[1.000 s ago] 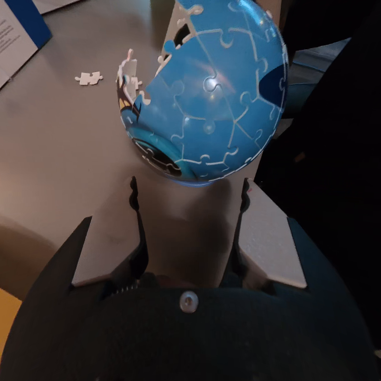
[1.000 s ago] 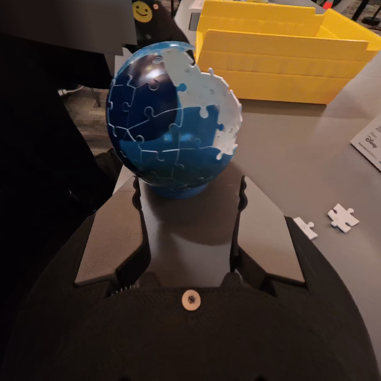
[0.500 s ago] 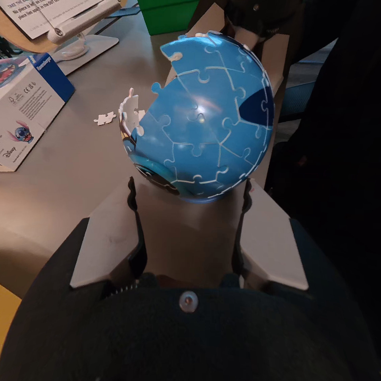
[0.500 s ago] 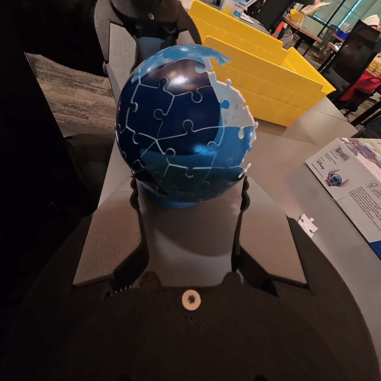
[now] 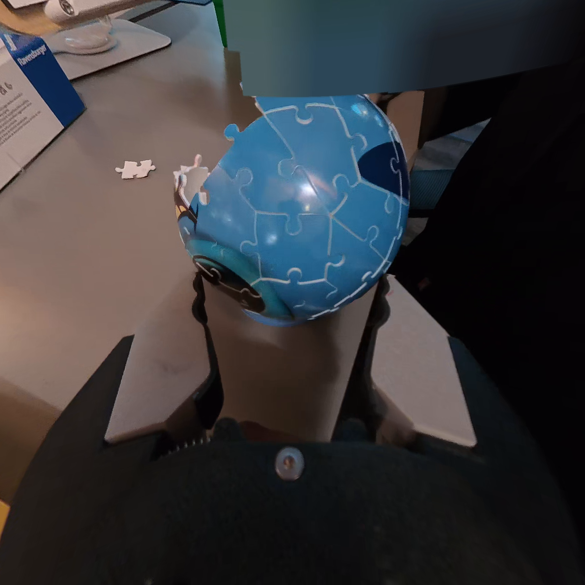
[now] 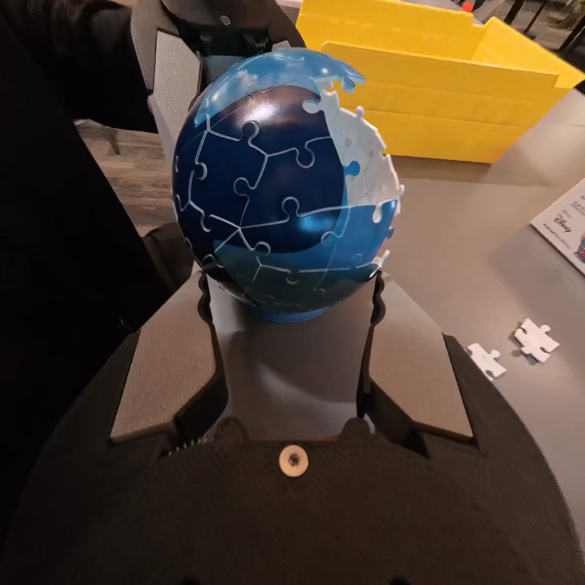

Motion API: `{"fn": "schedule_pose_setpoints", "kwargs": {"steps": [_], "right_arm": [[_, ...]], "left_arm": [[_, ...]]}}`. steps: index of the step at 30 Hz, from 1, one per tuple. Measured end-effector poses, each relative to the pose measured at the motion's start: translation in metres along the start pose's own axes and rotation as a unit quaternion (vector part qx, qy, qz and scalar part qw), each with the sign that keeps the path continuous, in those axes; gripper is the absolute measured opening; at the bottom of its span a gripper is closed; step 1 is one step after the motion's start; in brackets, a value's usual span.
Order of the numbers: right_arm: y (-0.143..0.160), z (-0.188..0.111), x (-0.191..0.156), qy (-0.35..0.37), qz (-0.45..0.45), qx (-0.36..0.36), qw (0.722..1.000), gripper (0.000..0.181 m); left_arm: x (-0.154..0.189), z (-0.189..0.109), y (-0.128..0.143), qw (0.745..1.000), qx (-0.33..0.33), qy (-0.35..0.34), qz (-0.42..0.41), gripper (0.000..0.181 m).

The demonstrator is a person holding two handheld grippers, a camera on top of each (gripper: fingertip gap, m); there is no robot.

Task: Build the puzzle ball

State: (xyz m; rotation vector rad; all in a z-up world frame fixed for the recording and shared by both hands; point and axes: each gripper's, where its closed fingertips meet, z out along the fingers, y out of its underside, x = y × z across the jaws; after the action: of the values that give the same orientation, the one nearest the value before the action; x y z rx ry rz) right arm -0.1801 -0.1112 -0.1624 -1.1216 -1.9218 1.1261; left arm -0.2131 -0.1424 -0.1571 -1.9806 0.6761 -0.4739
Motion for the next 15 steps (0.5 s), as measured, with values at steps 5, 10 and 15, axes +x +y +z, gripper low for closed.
{"fn": "schedule_pose_setpoints", "kwargs": {"steps": [5, 10, 15], "right_arm": [[-0.004, -0.005, -0.009, -0.038, 0.04, -0.007, 0.998, 0.1], [-0.002, -0.006, -0.017, -0.059, 0.07, -0.025, 0.996, 0.101], [-0.002, -0.009, -0.02, -0.076, 0.092, -0.036, 0.992, 0.101]], "left_arm": [[0.011, -0.003, -0.003, 0.998, -0.004, 0.011, -0.054, 0.107], [0.019, -0.002, 0.0, 0.996, -0.012, 0.022, -0.089, 0.108], [0.022, -0.003, 0.0, 0.993, -0.017, 0.033, -0.115, 0.108]]}}
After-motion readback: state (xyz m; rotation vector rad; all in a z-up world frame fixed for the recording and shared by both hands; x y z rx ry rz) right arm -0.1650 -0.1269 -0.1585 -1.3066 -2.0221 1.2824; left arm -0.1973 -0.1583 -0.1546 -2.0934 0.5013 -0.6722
